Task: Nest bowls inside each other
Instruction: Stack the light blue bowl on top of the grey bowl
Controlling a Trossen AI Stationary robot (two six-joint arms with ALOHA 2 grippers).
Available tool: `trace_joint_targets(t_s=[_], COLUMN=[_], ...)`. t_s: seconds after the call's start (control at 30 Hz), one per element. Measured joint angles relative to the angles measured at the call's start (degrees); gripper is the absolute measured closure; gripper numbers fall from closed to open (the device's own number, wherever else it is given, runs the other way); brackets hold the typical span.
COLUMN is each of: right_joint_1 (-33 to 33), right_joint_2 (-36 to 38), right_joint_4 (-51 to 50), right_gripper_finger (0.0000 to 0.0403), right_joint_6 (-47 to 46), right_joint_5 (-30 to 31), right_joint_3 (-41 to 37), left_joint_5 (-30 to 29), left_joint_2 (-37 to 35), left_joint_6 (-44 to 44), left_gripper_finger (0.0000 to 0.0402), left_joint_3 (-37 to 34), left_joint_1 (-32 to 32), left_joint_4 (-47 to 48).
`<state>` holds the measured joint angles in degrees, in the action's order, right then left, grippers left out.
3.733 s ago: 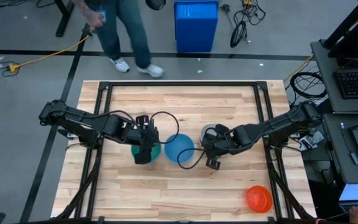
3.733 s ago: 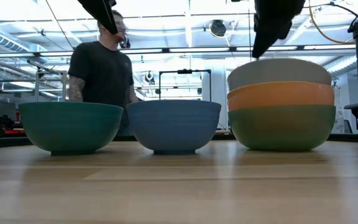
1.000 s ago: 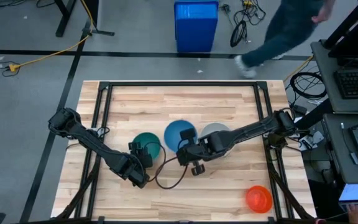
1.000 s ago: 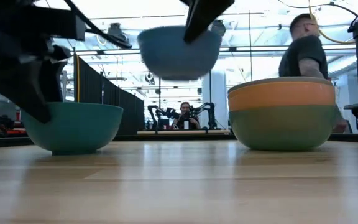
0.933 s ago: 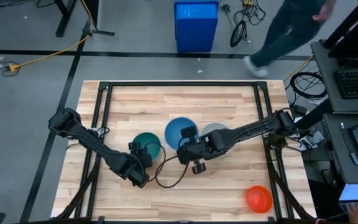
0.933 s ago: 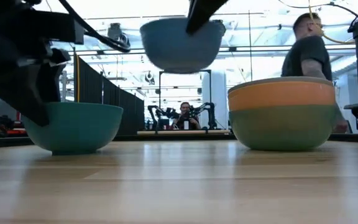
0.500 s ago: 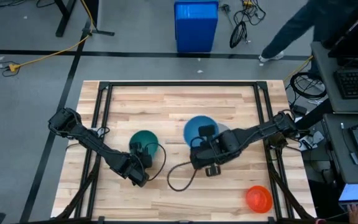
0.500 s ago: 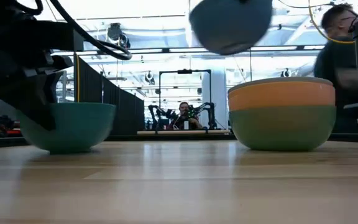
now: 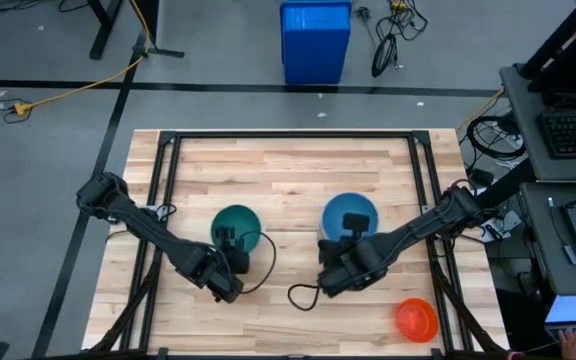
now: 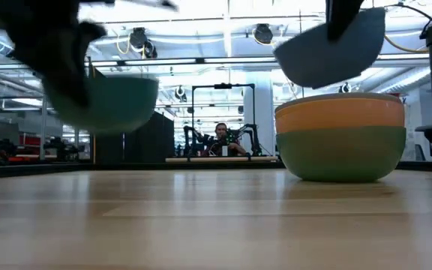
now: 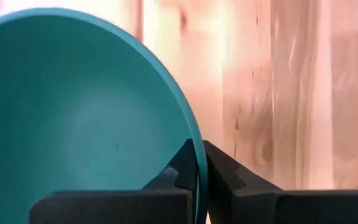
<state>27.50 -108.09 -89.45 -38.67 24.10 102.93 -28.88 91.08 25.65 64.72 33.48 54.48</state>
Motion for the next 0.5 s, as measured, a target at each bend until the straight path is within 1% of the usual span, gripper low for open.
trace_joint_targets(t_s=[0.13,0.2,0.3,0.4,0.5], right_joint_1=[-0.88,-1.43,-2.21,-3.09,-3.95], right_joint_2=[0.0,0.0,-0.02,-0.02,-0.04], right_joint_4=[0.47,2.61,6.51,10.15,10.48], right_gripper_finger=[0.0403,0.0403,0.0403,0.0403,0.0403], right_joint_6=[-4.46,-5.68,-5.78,-6.03,-7.43], right_joint_5=[2.01,3.11,3.08,3.01,2.85], right_joint_3=[-2.43,-3.77,-6.26,-8.8,-10.78], left_joint_5=[-2.08,-3.59,-6.18,-6.73,-7.03], left_joint_2=[-1.03,-1.13,-1.26,-1.26,-1.26], left_joint_6=[-3.35,-5.36,-8.33,-11.85,-14.06], left_gripper_finger=[0.0401,0.0401,0.0401,0.0401,0.0401], left_joint_3=[5.56,8.64,12.67,15.21,16.96], left_joint_1=[0.69,1.16,1.69,1.94,2.08], left_joint_4=[3.36,5.2,6.73,6.75,6.85])
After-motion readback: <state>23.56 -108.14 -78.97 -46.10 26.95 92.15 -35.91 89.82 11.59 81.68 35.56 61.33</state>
